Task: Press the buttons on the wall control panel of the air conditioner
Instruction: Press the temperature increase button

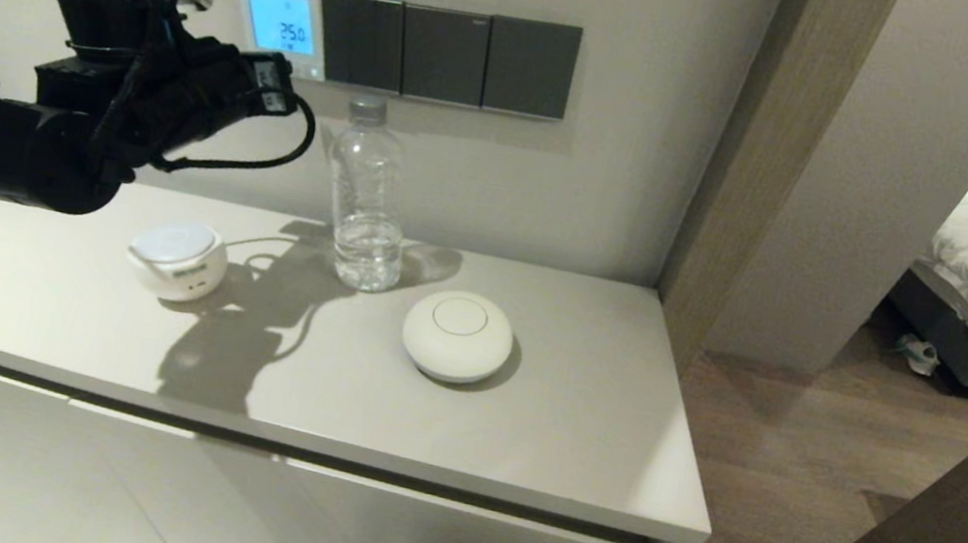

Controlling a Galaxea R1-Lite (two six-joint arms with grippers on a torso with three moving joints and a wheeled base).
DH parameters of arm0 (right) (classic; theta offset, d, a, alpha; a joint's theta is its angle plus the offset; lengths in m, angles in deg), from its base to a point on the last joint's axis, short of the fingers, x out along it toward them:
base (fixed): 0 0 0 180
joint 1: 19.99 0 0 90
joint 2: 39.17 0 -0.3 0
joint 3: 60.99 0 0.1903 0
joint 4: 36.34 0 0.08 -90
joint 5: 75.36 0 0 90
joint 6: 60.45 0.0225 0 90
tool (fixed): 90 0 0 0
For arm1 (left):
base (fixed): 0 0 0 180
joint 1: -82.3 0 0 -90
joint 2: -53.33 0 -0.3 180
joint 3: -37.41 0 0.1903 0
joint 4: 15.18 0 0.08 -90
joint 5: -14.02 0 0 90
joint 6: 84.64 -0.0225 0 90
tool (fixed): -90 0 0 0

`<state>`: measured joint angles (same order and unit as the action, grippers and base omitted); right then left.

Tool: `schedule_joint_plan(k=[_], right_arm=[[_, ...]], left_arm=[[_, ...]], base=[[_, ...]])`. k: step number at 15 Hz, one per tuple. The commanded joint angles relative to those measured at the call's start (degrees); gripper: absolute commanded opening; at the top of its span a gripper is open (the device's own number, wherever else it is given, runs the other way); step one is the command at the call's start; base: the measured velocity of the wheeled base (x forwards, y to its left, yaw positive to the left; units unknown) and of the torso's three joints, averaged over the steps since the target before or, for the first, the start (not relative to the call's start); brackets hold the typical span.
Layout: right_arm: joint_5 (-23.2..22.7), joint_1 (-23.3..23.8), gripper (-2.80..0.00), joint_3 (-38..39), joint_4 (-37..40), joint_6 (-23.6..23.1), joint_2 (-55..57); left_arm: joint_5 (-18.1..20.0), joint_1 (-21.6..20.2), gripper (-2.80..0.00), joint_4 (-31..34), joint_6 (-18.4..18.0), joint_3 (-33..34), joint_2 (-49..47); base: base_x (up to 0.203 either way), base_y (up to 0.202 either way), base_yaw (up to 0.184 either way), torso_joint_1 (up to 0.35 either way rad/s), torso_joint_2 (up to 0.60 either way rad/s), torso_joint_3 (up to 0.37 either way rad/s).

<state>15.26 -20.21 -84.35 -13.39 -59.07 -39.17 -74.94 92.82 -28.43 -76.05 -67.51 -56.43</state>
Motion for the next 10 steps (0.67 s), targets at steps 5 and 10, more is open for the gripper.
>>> schedule_joint_plan(k=[5,10], right_arm=[[-0.01,-0.04,-2.80,0.18,-0.02,0.02,0.00],[-0.01,-0.04,-2.80,0.18,-0.02,0.02,0.00]], left_arm=[[0.02,0.03,-2.80,-0.12,0.02,-0.14,-0.33],[0.19,0.03,-2.80,-0.12,-0.07,-1.22,-2.47]], base=[[0.000,0.000,0.000,0.000,0.00,0.000],[0.000,0.000,0.000,0.000,0.00,0.000]])
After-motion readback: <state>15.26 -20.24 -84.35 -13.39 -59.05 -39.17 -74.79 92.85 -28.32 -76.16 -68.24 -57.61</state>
